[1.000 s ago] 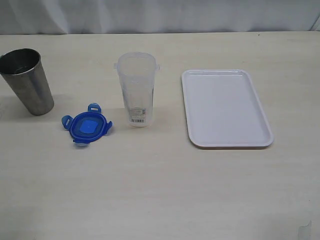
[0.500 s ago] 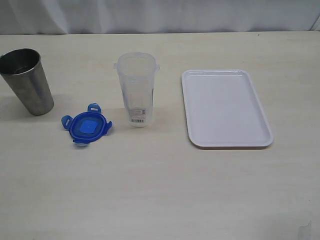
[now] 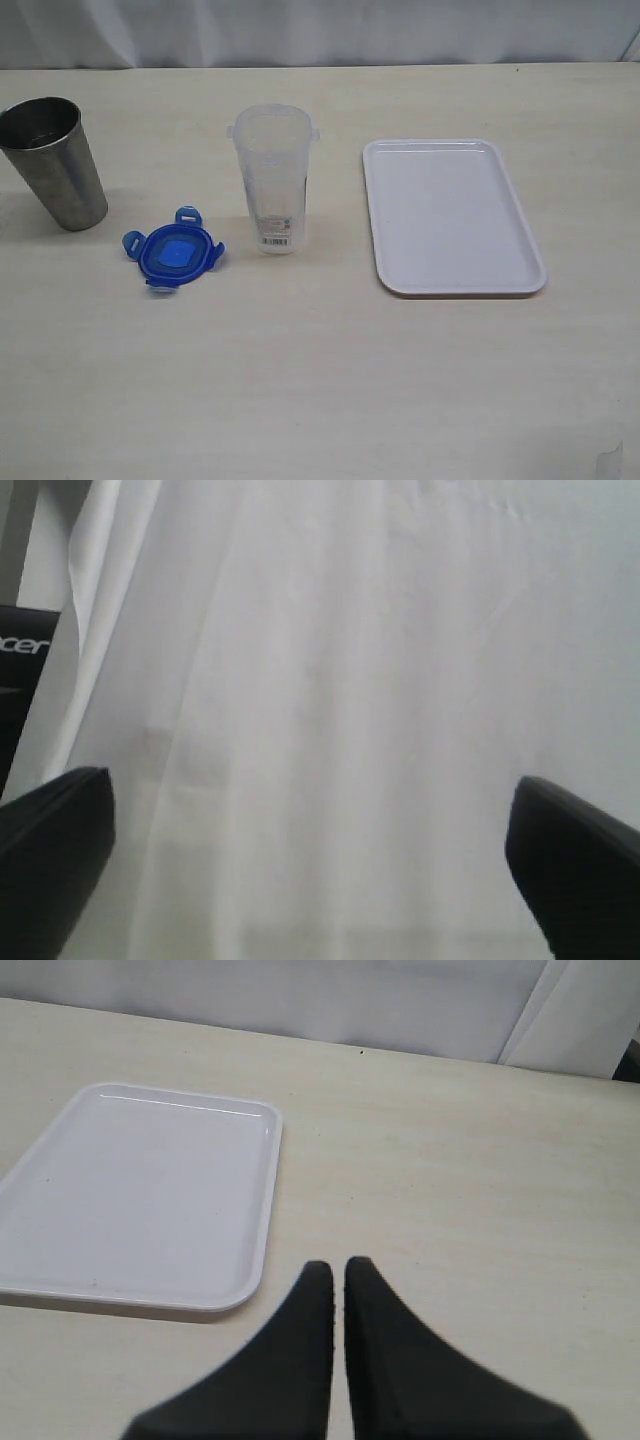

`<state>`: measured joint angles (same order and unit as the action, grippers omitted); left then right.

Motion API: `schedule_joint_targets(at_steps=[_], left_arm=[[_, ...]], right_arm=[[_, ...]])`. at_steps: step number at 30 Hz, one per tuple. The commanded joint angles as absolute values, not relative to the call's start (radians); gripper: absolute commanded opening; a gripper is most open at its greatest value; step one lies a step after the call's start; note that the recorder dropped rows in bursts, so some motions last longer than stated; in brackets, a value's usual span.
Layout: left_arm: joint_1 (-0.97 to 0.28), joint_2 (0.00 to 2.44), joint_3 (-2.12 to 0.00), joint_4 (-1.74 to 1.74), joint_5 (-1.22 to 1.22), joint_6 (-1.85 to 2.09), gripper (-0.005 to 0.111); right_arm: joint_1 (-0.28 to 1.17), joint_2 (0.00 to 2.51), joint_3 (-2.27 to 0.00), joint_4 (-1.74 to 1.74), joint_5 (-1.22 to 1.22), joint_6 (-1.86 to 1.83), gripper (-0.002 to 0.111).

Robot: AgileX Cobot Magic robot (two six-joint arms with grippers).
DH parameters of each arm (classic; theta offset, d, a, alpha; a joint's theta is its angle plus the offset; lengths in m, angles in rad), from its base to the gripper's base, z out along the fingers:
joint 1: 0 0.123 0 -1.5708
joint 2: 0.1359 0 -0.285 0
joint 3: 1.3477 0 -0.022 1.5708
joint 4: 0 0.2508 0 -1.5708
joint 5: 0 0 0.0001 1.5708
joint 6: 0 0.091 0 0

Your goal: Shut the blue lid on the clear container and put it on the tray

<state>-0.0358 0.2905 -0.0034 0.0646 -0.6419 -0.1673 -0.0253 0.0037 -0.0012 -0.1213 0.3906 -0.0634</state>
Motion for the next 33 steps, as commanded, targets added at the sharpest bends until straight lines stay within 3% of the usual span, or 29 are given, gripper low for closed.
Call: schedule_joint_targets(at_steps=[1, 12, 21, 33], left_arm=[[-0.036, 0.527, 0.0, 0.069, -0.759, -0.107, 0.105], [-0.036, 1.183, 0.0, 0.071, -1.221, -0.068, 0.105], [-0.036, 1.53, -0.083, 0.097, -1.221, -0.05, 0.105], [-0.036, 1.775, -0.214, 0.084, -1.221, -0.024, 0.105]], right_arm=[[-0.032, 0.0, 0.0, -0.118, 0.391, -0.064, 0.004], [-0.032, 0.0, 0.0, -0.118, 0.391, -0.064, 0.004], [-0.032, 0.0, 0.0, -0.118, 0.391, -0.064, 0.004], [-0.032, 0.0, 0.0, -0.118, 0.391, -0.064, 0.004]])
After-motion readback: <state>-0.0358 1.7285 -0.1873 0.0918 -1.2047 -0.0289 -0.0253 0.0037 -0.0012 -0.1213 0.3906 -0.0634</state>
